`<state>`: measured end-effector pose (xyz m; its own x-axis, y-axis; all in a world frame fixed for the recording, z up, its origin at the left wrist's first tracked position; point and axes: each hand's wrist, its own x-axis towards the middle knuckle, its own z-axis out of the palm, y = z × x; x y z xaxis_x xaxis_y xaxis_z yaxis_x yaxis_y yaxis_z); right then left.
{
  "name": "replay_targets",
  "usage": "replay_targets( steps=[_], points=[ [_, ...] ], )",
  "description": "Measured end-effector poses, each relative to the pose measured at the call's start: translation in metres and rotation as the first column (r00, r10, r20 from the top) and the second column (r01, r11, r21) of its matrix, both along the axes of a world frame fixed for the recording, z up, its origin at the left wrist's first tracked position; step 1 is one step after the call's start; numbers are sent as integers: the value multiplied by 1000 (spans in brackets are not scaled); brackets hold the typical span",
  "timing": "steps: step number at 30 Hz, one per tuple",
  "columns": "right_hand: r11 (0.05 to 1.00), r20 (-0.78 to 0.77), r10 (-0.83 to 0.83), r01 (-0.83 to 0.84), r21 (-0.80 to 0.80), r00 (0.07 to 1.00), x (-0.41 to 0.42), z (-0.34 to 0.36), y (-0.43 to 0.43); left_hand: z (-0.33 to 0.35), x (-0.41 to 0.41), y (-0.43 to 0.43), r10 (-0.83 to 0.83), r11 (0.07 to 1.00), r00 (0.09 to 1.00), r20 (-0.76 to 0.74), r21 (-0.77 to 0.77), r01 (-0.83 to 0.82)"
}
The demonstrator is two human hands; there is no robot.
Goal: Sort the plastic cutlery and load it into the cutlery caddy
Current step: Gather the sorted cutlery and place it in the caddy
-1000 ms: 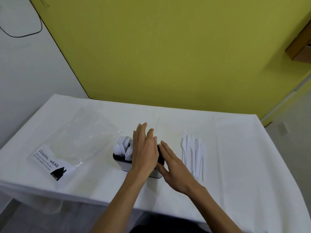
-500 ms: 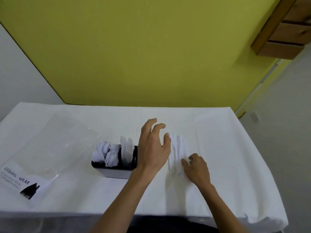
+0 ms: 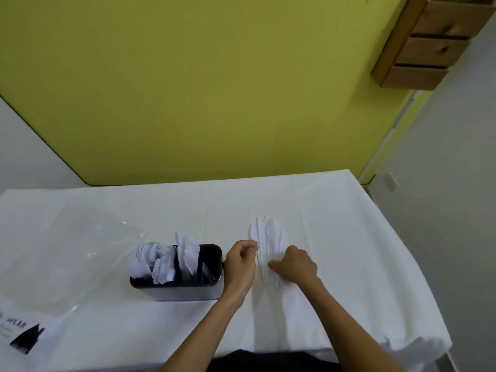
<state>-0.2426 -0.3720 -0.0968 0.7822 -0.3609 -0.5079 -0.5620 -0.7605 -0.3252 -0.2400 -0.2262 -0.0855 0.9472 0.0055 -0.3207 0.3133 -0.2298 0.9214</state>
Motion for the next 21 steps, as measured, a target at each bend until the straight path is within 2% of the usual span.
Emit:
replay_targets(
  steps=[6, 14, 21],
  points=[
    [977, 48, 128, -118, -178, 991, 7, 0, 4, -1, 12, -6, 45, 999, 999, -8, -23, -45],
    [987, -23, 102, -104, -125, 994, 11, 5, -10, -1, 41, -11, 99, 993, 994, -53, -53, -102],
    [980, -21, 103, -105, -171, 994, -8, 5, -25, -12, 33, -26, -23, 1000, 980, -196, -16, 20]
  ],
)
